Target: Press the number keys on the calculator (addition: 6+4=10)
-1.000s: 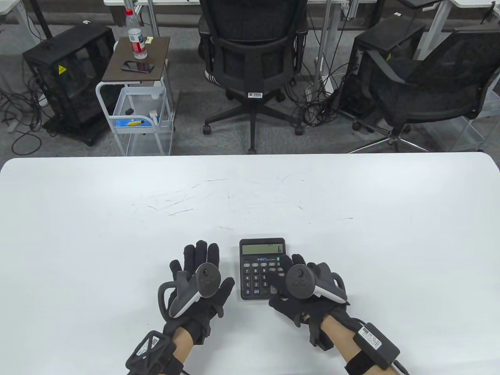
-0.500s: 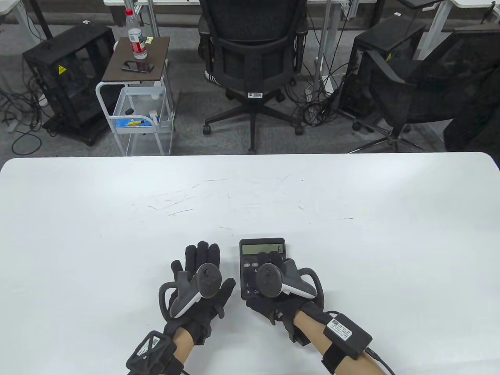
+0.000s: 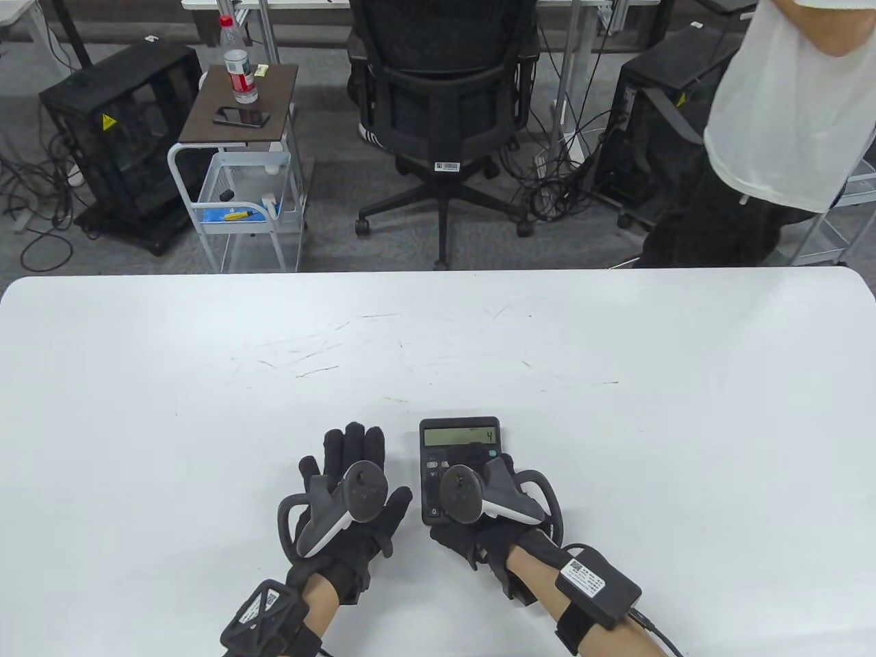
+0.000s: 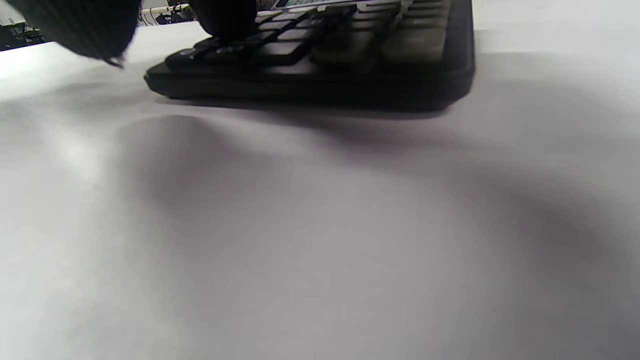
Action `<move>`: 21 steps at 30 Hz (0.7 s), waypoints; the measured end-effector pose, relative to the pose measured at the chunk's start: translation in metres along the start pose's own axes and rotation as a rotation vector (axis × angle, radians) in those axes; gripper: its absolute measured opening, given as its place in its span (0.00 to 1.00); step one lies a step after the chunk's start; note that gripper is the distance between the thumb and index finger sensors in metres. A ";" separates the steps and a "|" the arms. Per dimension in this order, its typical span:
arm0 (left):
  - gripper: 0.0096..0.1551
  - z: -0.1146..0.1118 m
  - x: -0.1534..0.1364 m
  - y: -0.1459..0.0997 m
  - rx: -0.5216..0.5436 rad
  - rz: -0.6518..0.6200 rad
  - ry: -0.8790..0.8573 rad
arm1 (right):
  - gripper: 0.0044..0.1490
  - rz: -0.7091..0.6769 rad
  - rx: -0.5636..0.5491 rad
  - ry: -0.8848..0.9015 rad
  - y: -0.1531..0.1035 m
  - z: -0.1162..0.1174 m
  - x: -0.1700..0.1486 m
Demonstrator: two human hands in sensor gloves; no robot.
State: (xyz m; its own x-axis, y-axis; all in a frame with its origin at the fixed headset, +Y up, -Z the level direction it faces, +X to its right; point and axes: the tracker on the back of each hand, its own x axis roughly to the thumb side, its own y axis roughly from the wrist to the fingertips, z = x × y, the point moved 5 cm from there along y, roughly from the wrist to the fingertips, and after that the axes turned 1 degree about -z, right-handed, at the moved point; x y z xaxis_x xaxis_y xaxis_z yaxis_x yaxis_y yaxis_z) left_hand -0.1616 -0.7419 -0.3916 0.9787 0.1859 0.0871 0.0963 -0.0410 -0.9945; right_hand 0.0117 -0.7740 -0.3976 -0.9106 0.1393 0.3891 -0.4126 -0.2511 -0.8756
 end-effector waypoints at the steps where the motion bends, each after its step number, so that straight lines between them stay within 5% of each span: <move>1: 0.54 0.000 0.000 0.000 0.000 0.000 0.000 | 0.47 0.001 0.002 0.004 0.000 0.000 0.000; 12: 0.54 0.000 0.000 0.000 -0.004 -0.001 0.002 | 0.49 -0.010 0.011 -0.004 -0.002 0.001 -0.001; 21: 0.54 -0.001 0.001 0.000 -0.009 0.000 0.004 | 0.49 -0.004 -0.011 0.071 -0.020 -0.006 -0.030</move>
State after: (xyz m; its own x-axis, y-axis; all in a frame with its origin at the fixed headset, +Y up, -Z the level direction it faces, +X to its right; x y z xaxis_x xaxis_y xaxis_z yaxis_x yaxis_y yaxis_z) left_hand -0.1606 -0.7424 -0.3913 0.9794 0.1817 0.0879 0.0984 -0.0496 -0.9939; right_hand 0.0474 -0.7678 -0.3938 -0.9048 0.2075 0.3719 -0.4157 -0.2398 -0.8773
